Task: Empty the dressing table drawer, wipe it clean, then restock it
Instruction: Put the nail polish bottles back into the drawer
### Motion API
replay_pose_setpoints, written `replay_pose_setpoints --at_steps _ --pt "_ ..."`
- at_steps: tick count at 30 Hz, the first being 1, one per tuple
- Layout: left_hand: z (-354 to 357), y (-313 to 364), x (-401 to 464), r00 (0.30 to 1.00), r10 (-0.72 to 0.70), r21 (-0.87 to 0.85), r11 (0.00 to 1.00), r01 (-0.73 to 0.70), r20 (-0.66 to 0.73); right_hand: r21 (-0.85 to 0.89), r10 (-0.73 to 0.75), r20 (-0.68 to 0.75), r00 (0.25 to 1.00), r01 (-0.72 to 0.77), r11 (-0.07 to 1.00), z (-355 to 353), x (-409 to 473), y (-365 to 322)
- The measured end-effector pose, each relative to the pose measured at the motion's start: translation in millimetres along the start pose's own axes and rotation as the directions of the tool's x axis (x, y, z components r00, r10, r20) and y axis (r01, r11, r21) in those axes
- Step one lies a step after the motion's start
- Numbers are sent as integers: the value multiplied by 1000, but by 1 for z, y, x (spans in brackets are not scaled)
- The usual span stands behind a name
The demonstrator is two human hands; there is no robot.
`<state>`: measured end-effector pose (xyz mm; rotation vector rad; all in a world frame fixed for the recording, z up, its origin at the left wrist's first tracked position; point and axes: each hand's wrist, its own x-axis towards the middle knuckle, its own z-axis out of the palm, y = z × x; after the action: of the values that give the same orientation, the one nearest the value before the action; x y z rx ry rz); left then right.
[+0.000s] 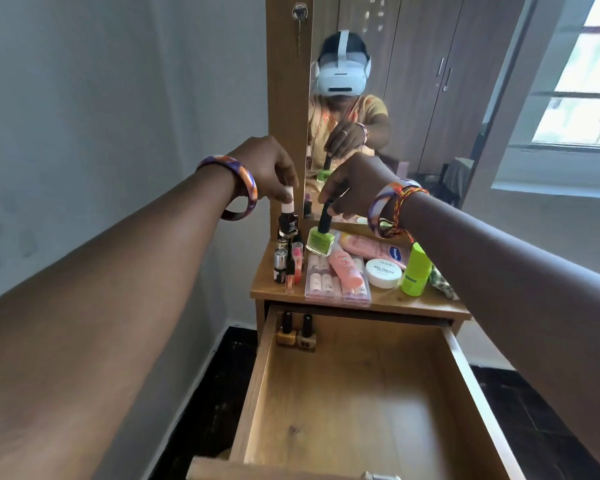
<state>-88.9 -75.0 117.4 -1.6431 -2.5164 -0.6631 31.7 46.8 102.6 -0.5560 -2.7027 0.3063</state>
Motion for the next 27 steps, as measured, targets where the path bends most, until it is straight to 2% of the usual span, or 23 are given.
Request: replay_pose_setpoints --at_steps 4,7,9,12,16,19,23,27 --pt "21 2 -24 989 -28 27 999 25 147 70 20 163 986 -32 997 16 -25 0" --pt "45 -3 -43 973 -50 32 999 44 224 9 46 255 966 -50 999 36 -43 -1" --pt "66 -6 -54 965 -66 39 998 57 254 -55 25 284 959 -10 998 53 -54 -2" --pt "97 -12 -65 957 -90 19 996 88 276 -138 21 272 962 17 990 81 -67 -2" --pt "132 -19 -73 955 -100 68 994 85 279 -71 39 310 950 -18 997 116 -72 5" --pt "150 -23 -75 961 -110 131 988 79 255 -110 14 329 944 24 994 137 -72 10" --pt "163 -30 -73 964 -89 206 978 36 251 -143 25 300 954 19 990 163 -71 16" --pt "170 -38 -69 961 -84 238 971 19 264 -100 45 262 964 -20 995 171 -70 16"
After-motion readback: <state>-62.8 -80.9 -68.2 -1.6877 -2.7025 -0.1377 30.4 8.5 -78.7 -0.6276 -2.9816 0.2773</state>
